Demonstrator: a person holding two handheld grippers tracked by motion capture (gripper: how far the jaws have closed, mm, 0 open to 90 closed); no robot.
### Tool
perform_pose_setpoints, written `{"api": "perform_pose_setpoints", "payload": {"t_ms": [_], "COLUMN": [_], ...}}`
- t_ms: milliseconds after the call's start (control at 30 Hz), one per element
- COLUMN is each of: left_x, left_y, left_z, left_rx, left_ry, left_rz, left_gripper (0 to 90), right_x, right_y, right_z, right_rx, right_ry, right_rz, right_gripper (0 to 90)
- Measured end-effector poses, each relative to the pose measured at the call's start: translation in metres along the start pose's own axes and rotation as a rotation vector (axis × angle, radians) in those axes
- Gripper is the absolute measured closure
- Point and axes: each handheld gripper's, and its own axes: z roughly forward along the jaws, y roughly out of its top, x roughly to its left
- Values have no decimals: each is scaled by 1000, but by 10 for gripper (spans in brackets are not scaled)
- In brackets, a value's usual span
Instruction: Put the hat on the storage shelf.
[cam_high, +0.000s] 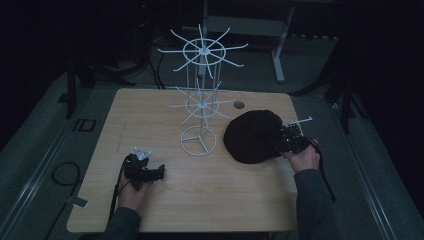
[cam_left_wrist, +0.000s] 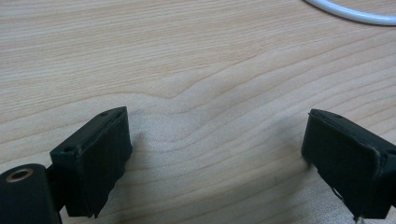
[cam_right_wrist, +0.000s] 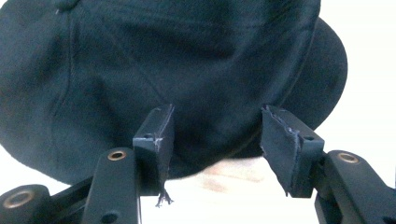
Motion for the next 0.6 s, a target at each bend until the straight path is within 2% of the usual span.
{"api": "perform_pose_setpoints", "payload": {"t_ms": [100,333,600], "left_x": [0,0,-1], "left_y": [0,0,0], "left_z": [0,0,0], "left_rx": [0,3,3], "left_ry": [0,-2,-2], "left_rz": [0,2,2], "left_gripper": [87,87,87], "right_x": [-2,-5,-11], "right_y": [5,15,30], "right_z": [2,8,24], "right_rx": [-3,-15,0], "right_ry": [-26,-35,-109], "right_rz": [7,17,22], "right_gripper": [450,440,437]}}
